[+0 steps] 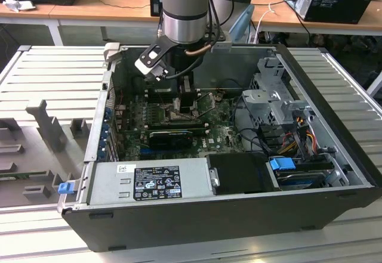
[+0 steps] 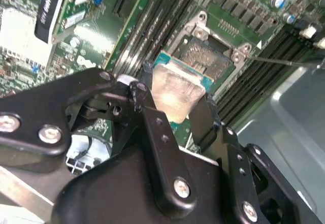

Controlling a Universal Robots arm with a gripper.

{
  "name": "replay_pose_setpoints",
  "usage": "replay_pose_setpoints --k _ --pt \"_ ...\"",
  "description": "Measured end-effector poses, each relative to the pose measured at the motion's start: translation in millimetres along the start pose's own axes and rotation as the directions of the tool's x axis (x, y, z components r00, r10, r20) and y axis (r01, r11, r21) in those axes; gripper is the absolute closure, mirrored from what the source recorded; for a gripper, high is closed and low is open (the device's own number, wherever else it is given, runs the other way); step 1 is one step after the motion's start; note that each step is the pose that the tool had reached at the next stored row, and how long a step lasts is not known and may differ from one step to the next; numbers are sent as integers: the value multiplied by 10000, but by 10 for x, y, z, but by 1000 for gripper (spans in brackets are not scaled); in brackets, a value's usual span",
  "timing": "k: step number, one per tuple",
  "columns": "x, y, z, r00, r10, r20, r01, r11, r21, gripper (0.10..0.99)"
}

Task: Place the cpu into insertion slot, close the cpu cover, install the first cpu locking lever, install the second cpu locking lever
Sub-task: 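Place the cpu into insertion slot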

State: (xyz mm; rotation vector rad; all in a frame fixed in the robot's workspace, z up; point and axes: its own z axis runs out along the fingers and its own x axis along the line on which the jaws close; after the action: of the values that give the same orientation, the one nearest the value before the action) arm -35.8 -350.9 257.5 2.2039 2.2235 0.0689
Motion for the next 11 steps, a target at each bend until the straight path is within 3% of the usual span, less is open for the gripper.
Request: replay_pose_setpoints --k 4,11 --pt "52 49 45 10000 3 2 -3 10000 21 557" --pt "207 30 190 10000 3 -1 -3 10000 49 557"
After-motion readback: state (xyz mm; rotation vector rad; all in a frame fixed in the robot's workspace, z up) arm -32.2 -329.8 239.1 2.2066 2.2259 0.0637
